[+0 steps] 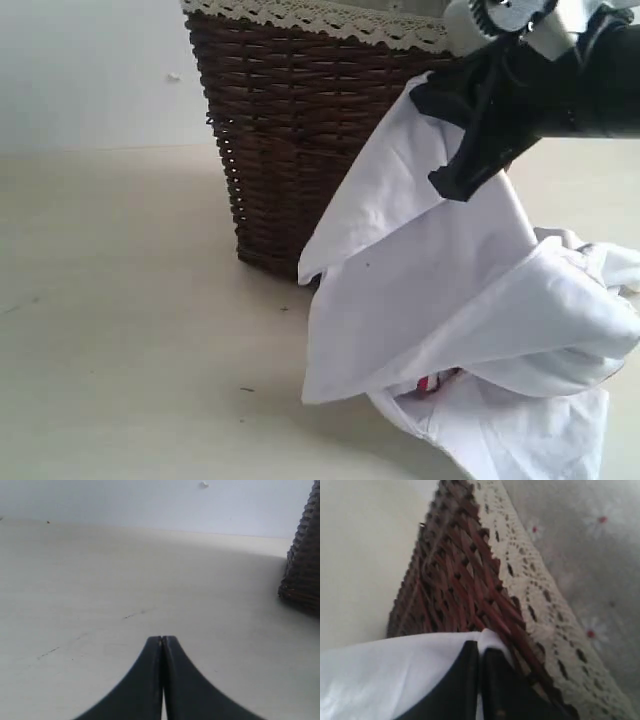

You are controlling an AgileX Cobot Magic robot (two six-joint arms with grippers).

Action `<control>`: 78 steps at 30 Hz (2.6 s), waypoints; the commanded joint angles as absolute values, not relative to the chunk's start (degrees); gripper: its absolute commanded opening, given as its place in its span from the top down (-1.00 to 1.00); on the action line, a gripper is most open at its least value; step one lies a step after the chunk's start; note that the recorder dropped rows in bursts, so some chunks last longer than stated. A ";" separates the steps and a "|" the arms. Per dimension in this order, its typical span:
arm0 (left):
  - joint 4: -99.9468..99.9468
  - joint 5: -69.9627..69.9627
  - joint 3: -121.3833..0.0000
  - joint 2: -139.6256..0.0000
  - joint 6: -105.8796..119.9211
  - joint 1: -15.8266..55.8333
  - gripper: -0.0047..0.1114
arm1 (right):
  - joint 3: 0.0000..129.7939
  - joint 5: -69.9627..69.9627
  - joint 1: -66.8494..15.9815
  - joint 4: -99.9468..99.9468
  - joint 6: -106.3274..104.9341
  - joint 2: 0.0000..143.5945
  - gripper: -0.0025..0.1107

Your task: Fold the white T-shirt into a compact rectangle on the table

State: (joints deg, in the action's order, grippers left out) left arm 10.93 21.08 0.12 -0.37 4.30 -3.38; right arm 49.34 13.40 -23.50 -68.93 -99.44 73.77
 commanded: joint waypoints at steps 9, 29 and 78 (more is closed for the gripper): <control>11.19 20.93 0.00 0.00 4.26 -3.08 0.92 | 57.30 38.02 -23.33 -68.82 -101.71 75.19 0.96; 11.19 20.93 0.00 0.00 4.26 -3.08 0.92 | 43.77 69.96 -23.64 -57.16 -102.21 48.53 0.96; 11.19 20.85 0.00 0.00 4.26 -3.08 0.92 | 59.08 46.96 -27.42 -99.95 -121.26 93.73 0.79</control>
State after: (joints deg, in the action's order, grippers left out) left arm 10.93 21.08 0.12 -0.37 4.30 -3.38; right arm 54.74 45.37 -25.75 -98.28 -120.05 89.02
